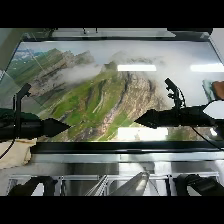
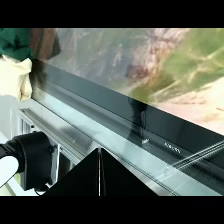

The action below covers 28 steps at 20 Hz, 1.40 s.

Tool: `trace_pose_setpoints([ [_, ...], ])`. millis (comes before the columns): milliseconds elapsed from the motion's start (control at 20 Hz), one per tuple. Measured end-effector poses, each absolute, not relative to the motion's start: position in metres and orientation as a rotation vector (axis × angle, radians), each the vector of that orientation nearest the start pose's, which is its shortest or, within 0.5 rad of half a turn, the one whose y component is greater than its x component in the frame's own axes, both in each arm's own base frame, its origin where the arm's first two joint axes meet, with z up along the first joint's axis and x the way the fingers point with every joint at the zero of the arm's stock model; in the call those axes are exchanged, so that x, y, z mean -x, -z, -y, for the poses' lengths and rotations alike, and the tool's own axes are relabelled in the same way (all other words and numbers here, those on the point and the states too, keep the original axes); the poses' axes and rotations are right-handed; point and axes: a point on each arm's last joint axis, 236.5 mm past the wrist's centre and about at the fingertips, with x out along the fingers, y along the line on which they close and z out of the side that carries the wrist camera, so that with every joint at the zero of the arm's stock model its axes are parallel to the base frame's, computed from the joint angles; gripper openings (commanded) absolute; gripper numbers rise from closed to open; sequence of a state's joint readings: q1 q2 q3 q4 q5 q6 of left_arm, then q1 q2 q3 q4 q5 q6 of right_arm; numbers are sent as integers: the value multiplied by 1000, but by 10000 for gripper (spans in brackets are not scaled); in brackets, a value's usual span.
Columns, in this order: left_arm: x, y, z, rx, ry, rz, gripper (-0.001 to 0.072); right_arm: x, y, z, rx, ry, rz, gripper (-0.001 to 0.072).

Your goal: Fold the shirts.

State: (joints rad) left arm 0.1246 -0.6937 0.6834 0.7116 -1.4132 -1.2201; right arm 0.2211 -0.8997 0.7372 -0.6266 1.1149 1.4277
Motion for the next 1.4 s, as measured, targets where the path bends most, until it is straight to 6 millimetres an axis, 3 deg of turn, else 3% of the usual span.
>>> trace_pose_setpoints([
  [450, -221, -83, 150, 489, 695, -1137, 18, -249, -73, -232, -650, -723, -1220, 14],
  [500, -225, -85, 148, 481, 685, -1124, 46, -249, -73, -232, -650, -723, -1220, 14],
  [600, -234, -91, 140, 446, 646, -1097, 588, -249, -73, -232, -650, -723, -1220, 14],
  [650, -239, -95, 133, 418, 613, -1084, 720, -249, -73, -232, -650, -723, -1220, 14],
  [700, -245, -100, 124, 388, 569, -1071, 720, -248, -73, -232, -650, -724, -1220, 14],
  [850, -261, -112, 84, 281, 387, -1046, 720, -248, -73, -232, -650, -724, -1220, 14],
  [1150, -285, -119, -49, 142, -186, -1079, 707, -249, -73, -232, -651, -723, -1219, 14],
  [1300, -287, -96, -106, 193, -388, -1160, 703, -250, -73, -232, -651, -720, -1215, 14],
  [1400, -283, -68, -140, 257, -486, -1232, 703, -251, -73, -232, -652, -719, -1212, 14],
])
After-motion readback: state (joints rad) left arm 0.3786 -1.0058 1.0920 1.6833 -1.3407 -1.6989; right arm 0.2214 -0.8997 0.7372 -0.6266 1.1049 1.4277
